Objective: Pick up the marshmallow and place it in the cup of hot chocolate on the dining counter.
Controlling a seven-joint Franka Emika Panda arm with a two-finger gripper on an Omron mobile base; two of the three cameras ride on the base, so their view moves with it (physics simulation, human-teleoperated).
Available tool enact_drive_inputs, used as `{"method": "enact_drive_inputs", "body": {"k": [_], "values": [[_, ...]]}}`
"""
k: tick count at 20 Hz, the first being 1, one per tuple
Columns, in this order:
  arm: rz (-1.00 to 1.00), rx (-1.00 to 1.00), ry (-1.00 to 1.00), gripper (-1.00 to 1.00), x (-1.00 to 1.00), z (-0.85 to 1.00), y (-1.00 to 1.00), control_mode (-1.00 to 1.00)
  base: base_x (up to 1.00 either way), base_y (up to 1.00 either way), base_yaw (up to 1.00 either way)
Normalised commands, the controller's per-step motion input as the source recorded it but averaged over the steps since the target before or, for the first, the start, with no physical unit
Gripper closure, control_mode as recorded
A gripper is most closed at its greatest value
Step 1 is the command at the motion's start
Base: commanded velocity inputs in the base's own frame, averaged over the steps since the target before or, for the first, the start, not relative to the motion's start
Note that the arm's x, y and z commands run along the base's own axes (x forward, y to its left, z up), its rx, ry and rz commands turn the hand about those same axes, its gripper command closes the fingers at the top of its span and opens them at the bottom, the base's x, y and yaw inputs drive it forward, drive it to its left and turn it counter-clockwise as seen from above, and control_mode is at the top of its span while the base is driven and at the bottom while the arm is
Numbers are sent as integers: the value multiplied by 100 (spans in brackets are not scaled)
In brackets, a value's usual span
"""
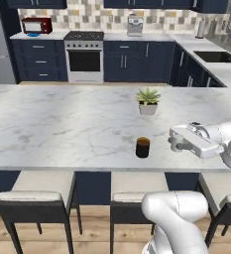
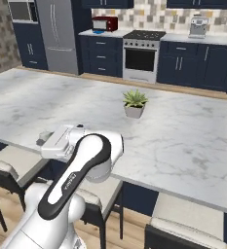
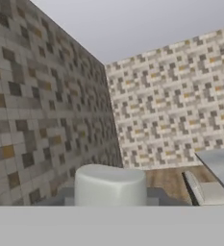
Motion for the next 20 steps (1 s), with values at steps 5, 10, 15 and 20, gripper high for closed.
{"method": "enact_drive_inputs", "body": {"k": [5, 10, 15, 20], "values": [[0, 0, 0, 100, 0, 0, 0, 100, 68, -8, 15], [4, 0, 2, 100, 32, 0, -2, -100, 44, 0, 5], [10, 0, 5, 100, 67, 4, -22, -100, 0, 0, 0], [28, 0, 3, 100, 91, -2, -57, -100, 0, 0, 0]]}}
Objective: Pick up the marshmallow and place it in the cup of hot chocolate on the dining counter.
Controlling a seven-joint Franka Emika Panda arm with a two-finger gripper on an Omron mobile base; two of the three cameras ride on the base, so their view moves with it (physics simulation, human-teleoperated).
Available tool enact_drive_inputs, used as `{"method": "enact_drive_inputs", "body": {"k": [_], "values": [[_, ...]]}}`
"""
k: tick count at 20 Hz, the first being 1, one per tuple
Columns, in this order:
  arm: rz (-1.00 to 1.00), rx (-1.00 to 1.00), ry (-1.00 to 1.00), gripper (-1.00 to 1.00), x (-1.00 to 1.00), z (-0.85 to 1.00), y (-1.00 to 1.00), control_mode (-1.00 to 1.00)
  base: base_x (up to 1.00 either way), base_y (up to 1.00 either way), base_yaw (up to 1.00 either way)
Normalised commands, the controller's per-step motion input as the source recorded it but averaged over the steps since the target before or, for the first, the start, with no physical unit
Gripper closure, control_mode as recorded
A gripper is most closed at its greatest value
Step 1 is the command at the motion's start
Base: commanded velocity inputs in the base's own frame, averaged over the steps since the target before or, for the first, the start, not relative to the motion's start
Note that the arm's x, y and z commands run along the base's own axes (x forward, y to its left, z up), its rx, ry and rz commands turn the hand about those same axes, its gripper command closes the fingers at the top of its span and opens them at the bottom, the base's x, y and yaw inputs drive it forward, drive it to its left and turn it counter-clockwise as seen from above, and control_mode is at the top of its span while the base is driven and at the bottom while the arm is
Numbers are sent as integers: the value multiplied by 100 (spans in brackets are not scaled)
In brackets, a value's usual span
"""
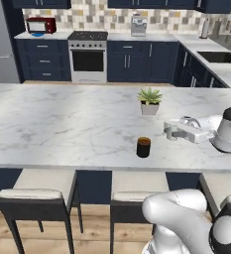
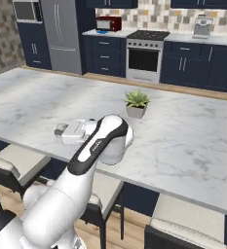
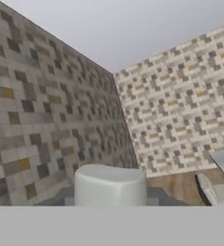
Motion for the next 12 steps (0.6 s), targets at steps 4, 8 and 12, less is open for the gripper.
{"method": "enact_drive_inputs", "body": {"k": [4, 8, 12], "values": [[33, 0, 0, 100, 95, -11, -41, -100, 0, 0, 0], [23, 0, -9, 100, 38, -6, -6, -100, 0, 0, 0], [1, -1, -16, 100, 21, -27, 0, -100, 0, 0, 0]]}}
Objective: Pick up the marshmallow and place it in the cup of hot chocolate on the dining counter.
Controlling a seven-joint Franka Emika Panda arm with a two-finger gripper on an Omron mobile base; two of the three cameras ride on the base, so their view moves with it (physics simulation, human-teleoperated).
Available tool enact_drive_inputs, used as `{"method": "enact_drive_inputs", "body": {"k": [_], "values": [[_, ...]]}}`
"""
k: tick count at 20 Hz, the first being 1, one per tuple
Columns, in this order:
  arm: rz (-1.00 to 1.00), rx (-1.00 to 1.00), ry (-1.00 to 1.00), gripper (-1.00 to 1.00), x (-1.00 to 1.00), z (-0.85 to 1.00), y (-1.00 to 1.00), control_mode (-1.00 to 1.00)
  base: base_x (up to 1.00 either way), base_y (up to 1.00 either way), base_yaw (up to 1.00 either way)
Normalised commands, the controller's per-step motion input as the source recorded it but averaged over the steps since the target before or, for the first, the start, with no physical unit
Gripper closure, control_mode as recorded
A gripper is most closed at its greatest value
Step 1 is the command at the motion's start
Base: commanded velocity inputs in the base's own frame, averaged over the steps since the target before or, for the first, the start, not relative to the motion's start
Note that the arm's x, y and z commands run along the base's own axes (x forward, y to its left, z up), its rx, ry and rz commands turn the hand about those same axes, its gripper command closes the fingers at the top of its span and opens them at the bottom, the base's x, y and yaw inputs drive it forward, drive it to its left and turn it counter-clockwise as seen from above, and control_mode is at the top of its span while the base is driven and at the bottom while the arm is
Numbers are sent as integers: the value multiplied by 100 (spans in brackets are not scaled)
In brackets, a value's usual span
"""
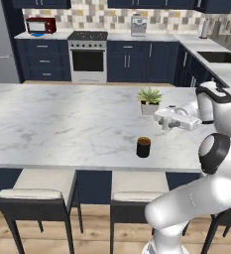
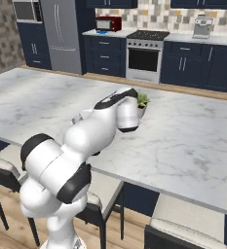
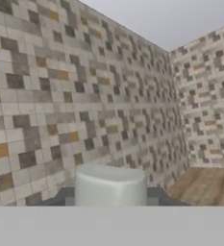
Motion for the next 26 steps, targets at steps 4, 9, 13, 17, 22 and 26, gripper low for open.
{"method": "enact_drive_inputs", "body": {"k": [4, 9, 13, 17, 22, 26], "values": [[-5, -4, -27, 100, 1, -26, 6, -100, 0, 0, 0], [-17, -2, -23, 100, 1, -20, 14, -100, 0, 0, 0], [-25, 0, -4, 100, 7, -10, 17, -100, 0, 0, 0], [-28, 0, -1, 100, 1, -5, 7, -100, 0, 0, 0], [-19, -1, 0, 100, 15, -16, 0, -100, 0, 0, 0], [-13, -6, -12, 100, 10, -29, 0, -100, 0, 0, 0]]}}
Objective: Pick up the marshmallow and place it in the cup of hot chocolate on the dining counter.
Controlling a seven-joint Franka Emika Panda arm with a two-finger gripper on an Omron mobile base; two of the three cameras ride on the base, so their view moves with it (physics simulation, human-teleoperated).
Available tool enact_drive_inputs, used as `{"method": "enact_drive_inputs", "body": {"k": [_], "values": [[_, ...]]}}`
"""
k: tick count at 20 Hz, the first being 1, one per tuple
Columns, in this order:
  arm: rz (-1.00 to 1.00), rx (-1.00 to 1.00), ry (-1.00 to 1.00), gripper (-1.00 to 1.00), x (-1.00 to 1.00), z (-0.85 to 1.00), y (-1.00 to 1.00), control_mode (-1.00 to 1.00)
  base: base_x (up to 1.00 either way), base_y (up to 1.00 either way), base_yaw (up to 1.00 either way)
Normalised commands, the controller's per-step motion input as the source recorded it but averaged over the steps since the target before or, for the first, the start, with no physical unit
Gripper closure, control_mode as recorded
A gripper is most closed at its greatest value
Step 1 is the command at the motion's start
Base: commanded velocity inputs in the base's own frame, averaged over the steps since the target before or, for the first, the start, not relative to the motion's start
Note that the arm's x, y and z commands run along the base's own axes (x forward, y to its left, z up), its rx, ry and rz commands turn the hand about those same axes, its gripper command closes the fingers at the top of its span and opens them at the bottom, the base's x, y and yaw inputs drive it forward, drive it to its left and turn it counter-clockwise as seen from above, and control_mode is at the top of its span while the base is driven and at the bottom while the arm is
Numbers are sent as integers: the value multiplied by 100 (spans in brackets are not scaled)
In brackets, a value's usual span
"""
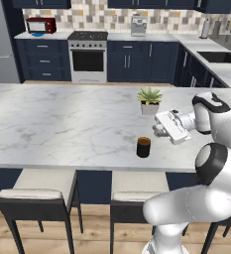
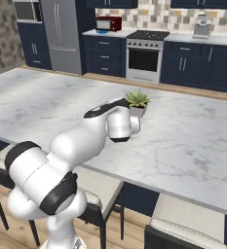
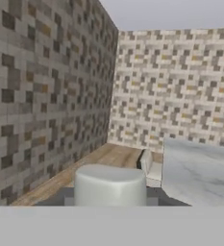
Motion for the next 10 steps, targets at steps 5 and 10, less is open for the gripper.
{"method": "enact_drive_inputs", "body": {"k": [5, 10], "values": [[-11, -3, 0, 100, 28, -35, -3, -100, 0, 0, 0], [0, 0, 6, 100, 71, -25, 0, -100, 0, 0, 0]]}}
